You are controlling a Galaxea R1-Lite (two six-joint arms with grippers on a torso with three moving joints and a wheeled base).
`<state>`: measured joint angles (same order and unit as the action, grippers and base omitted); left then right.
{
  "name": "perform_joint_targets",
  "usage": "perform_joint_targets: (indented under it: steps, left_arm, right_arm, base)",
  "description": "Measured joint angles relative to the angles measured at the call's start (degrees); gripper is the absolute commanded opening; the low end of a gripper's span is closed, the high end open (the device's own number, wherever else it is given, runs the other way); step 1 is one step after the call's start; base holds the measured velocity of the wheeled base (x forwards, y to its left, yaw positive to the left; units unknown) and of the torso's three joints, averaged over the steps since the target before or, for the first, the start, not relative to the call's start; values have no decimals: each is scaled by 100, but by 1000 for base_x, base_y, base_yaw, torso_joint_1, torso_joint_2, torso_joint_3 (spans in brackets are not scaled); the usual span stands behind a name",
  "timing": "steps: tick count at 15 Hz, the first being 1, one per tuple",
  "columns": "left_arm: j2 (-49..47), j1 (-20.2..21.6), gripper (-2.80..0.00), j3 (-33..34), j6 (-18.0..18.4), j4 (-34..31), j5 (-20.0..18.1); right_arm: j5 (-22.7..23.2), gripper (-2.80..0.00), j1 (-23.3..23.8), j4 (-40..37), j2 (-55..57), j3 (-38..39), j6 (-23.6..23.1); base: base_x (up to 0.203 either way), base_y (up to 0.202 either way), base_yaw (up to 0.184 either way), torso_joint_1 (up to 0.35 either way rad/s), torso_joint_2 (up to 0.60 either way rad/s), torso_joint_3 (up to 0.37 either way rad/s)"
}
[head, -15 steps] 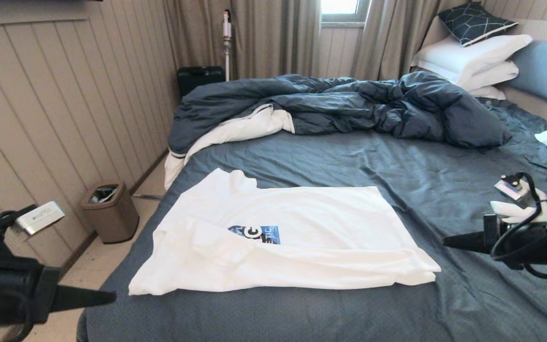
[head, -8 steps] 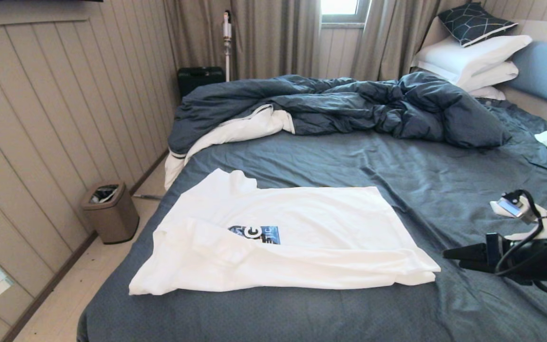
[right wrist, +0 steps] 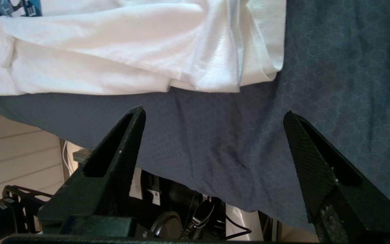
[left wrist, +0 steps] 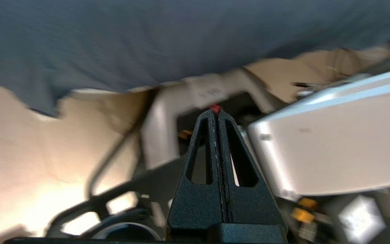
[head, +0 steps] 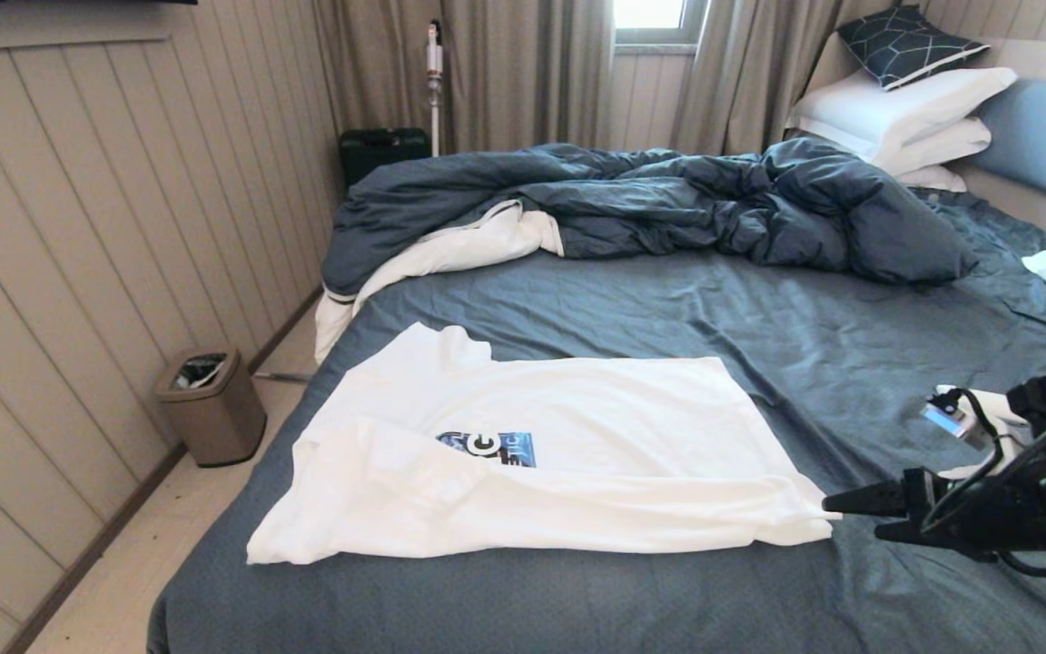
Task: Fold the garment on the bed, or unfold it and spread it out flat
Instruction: Fold the white T-shirt
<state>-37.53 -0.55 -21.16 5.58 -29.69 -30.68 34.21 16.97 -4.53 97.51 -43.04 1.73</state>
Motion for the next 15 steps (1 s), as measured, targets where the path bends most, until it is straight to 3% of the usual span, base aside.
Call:
perform_joint_targets:
  steps: [4,9,12,15]
  left_arm:
    - [1181,0,-280,743,-9,707,996]
    - [2628,15,-280,966,-256,903,2274]
    - [3412,33,-280,1007,-1,971,2932]
    - [3678,41,-280,1363,695,1596,3079]
  right_arm:
    - [18,0,-9,0,120,7,0]
    - [23,0,-37,-22,140,-2,82]
    - [27,0,-55,-20,162,-59,173]
    - [29,0,-77,-20,191,-74,209]
  base:
    - [0,0,0,0,0,0]
    - [0,0,0,0,0,0]
    - [0,0,0,0,0,0]
    - [0,0,0,0,0,0]
